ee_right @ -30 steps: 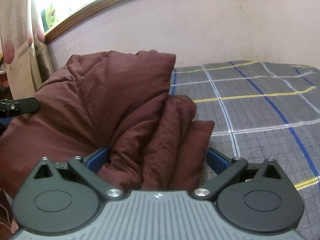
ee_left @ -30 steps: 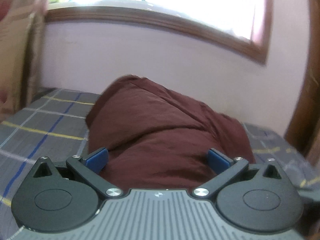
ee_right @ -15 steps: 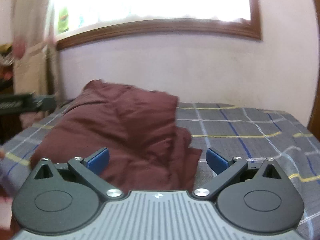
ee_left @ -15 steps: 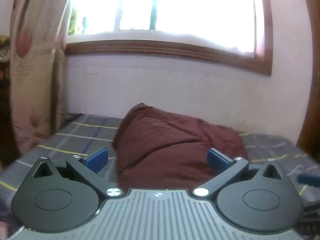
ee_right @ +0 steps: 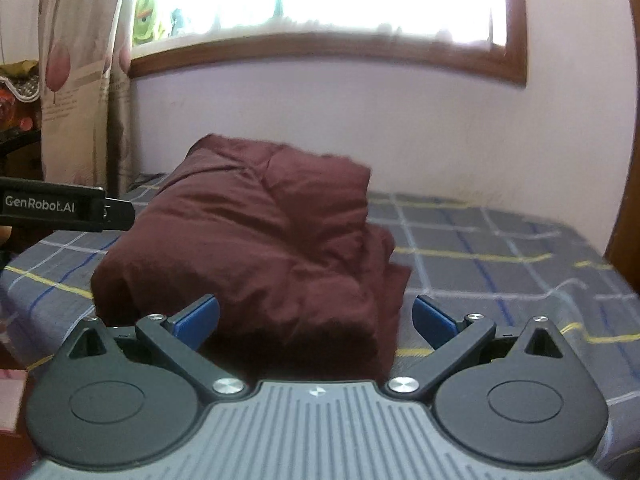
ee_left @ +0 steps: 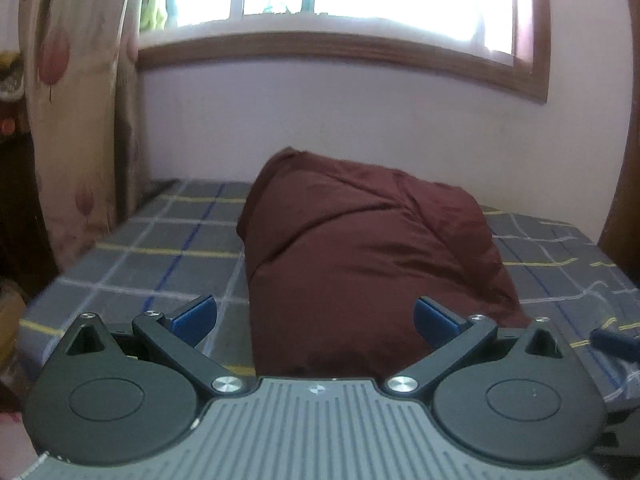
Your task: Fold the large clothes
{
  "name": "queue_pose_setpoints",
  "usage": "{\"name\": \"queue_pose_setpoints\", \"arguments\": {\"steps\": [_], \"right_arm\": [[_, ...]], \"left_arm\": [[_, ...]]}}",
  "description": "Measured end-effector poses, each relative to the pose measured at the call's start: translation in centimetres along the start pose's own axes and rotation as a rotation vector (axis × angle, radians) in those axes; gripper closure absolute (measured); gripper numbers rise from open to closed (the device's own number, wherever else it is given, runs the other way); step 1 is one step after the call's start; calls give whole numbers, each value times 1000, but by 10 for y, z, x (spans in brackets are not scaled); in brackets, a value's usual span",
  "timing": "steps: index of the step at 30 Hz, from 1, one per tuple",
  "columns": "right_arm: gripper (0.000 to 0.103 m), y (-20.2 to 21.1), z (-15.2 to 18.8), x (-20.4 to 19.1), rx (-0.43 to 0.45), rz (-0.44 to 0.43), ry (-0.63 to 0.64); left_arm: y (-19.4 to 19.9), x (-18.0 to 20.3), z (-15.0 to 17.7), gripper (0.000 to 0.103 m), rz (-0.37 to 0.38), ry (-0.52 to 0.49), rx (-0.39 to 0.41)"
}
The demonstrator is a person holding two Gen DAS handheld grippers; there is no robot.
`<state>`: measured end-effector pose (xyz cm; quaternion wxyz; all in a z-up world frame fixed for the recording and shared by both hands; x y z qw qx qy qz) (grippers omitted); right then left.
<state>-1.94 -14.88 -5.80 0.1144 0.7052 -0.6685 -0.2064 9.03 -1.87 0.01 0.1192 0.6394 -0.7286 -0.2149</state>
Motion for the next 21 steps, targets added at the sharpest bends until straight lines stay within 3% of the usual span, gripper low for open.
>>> {"name": "queue_pose_setpoints", "arguments": {"steps": [12, 21], "right_arm": [[0, -7, 13, -4, -54, -30, -2], [0, -12, 21, 2, -88, -44, -38]], "left_arm": [[-13, 3, 23, 0, 29, 34, -139], [-22, 9, 33, 0, 49, 32, -184]]}}
Point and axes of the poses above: each gripper's, at about its wrist camera, not at the fingertips, and y roughly against the way its jaws point, x to its right, z to its underside, the point moved 6 cm from there along -y, roughly the way its jaws point, and after that the axes turned 8 degrees about -y, right-handed, at the moved point
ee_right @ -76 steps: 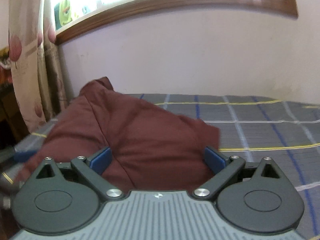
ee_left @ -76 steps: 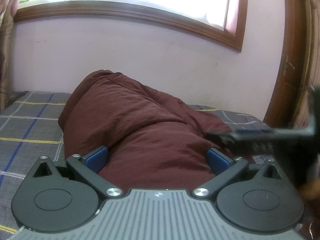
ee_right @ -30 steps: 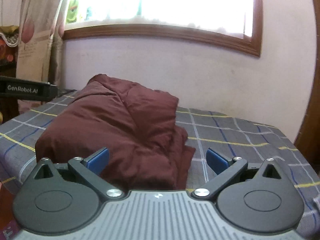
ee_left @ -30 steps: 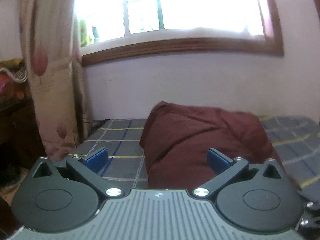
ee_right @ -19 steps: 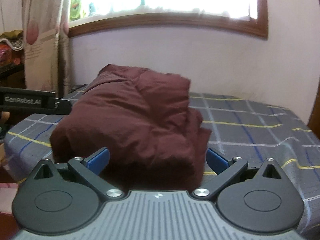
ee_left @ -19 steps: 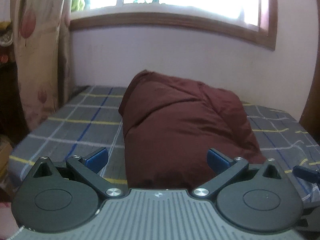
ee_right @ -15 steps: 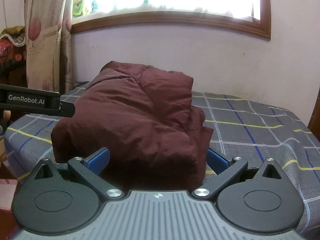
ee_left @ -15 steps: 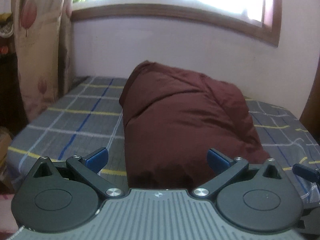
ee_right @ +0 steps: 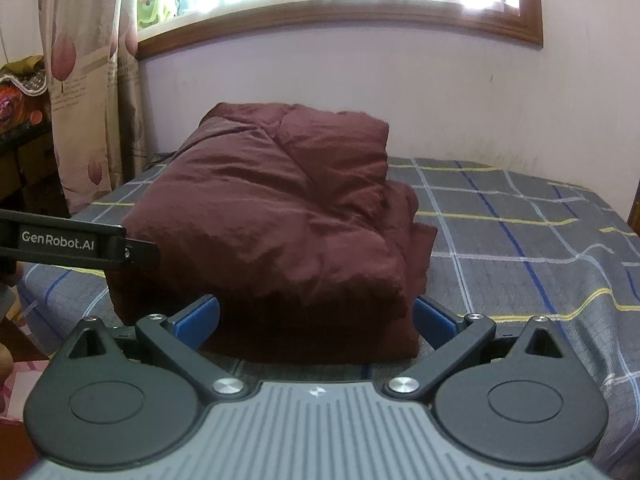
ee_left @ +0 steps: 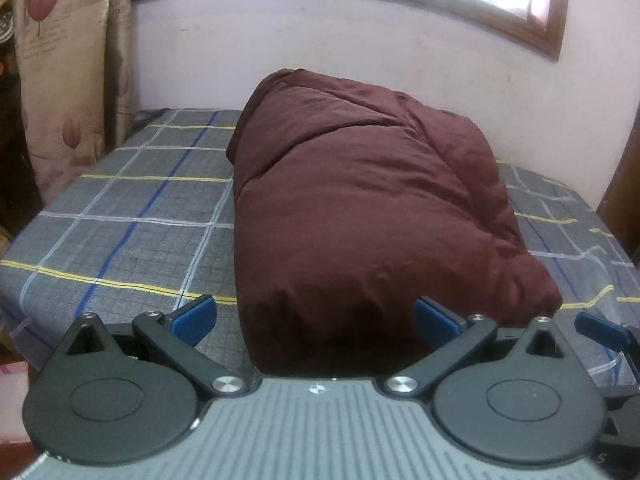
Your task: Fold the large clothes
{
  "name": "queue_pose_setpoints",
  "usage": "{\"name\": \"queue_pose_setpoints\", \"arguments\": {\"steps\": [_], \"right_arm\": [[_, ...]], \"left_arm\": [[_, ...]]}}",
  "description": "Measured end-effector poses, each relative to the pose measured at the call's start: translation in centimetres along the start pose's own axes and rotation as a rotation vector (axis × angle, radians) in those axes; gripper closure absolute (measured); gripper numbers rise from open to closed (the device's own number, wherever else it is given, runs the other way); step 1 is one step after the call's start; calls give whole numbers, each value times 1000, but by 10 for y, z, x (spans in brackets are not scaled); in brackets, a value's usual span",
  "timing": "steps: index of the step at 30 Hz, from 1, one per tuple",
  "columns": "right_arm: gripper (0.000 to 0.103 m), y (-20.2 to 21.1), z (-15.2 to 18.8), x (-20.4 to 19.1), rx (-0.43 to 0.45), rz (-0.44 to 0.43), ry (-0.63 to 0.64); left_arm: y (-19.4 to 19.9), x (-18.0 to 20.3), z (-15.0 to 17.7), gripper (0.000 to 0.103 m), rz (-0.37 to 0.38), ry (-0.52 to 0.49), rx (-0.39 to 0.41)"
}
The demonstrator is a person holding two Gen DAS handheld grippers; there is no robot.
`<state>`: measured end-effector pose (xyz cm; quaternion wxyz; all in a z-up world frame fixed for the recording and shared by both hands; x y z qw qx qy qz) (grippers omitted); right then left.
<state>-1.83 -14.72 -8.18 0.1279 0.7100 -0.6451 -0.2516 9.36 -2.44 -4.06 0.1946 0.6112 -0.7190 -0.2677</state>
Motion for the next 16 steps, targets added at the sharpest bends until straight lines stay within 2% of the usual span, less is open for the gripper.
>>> {"name": "queue_pose_setpoints", "arguments": {"steps": [3, 6, 16], "right_arm": [[0, -2, 4, 1, -14, -3, -3], [0, -2, 6, 1, -19, 0, -9], [0, 1, 4, 4, -4, 22, -4]], "left_arm": [[-2, 1, 2, 0, -10, -2, 12], [-4, 0, 3, 0, 14, 18, 21], [-3, 3, 4, 0, -32, -18, 45]]}}
Point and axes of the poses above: each gripper's, at about its wrist camera, not at the fingertips, and y roughly against the way its jaws point, x to its right, z to its underside, the point moved 6 cm from there along -y, roughly the way its jaws point, and after that the axes turned 8 degrees about -y, right-handed, at the moved point
